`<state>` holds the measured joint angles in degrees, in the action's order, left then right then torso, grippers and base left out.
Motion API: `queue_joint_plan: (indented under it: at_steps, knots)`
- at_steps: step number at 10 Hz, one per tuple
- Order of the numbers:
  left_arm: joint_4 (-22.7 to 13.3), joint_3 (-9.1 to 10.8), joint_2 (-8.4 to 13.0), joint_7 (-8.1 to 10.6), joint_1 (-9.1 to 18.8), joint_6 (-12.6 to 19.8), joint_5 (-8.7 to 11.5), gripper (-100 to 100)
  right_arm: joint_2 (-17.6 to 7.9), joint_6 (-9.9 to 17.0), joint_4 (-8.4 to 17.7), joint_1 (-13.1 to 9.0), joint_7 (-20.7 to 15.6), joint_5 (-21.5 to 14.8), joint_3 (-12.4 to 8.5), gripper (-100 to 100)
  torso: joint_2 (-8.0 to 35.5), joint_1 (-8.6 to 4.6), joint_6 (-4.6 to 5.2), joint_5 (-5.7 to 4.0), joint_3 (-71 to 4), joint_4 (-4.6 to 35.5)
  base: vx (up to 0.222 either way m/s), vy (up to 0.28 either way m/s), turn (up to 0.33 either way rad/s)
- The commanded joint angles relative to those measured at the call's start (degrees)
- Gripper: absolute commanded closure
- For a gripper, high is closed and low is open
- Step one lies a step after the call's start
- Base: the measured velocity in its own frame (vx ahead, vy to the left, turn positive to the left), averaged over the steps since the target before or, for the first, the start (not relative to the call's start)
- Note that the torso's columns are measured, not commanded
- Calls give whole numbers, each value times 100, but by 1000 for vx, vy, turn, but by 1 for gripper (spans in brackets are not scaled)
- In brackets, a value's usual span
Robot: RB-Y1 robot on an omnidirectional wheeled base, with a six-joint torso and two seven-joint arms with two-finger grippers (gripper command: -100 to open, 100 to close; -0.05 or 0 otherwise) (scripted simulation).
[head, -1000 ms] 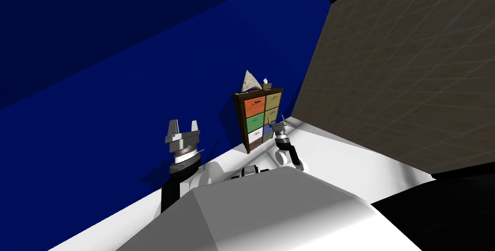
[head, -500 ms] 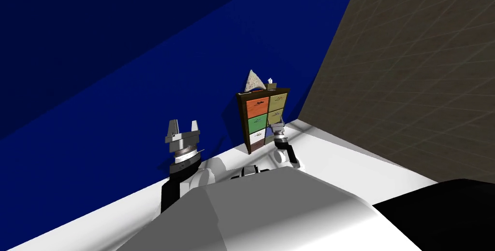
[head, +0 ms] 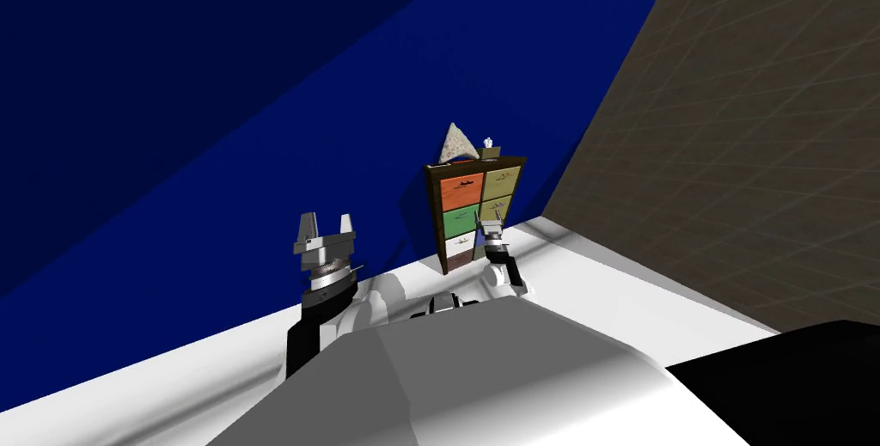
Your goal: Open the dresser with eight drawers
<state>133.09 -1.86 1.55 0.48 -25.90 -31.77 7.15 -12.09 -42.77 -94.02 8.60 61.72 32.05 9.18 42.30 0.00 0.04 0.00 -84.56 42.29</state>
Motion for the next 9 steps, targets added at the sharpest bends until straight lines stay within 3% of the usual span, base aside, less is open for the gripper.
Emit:
queue_joint_plan:
  at_steps: [1,2,3,4,5,6,7,8,9]
  knots:
    - [0,0,0,0,1,0,0,0,3,-77,275,-141,456,205,42,-100,-2,-4,-6,-1,-1,0,8,-83,136]
    - [0,0,0,0,0,0,0,0,11,-142,522,-265,622,380,82,-100,-2,0,-2,0,-1,0,12,-83,252]
    - [0,0,0,0,1,0,0,0,11,-142,522,-265,797,380,82,-100,-4,1,-7,0,-2,-1,10,-73,129]
    - [0,0,0,0,0,0,0,0,22,-207,761,-389,960,553,120,-100,-2,4,-1,1,-1,-1,0,-86,196]
    - [0,0,0,0,1,0,0,0,22,-207,771,-389,1120,553,120,-100,0,-1,-6,0,0,0,-7,-76,127]
    - [0,0,0,0,0,0,0,0,36,-269,1019,-511,1293,722,157,-100,2,1,-2,0,2,1,0,-83,229]
    - [0,0,0,0,1,0,0,0,36,-269,1019,-511,1457,722,157,-100,-2,-1,-6,0,0,0,8,-79,109]
    - [0,0,0,0,0,0,0,0,54,-330,1265,-632,1615,888,193,-100,-5,0,-1,0,-3,-1,-1,-95,213]
    - [0,0,0,0,0,0,0,0,54,-330,1265,-632,1786,888,193,-100,-2,-5,-6,-1,-1,-1,-4,-81,117]
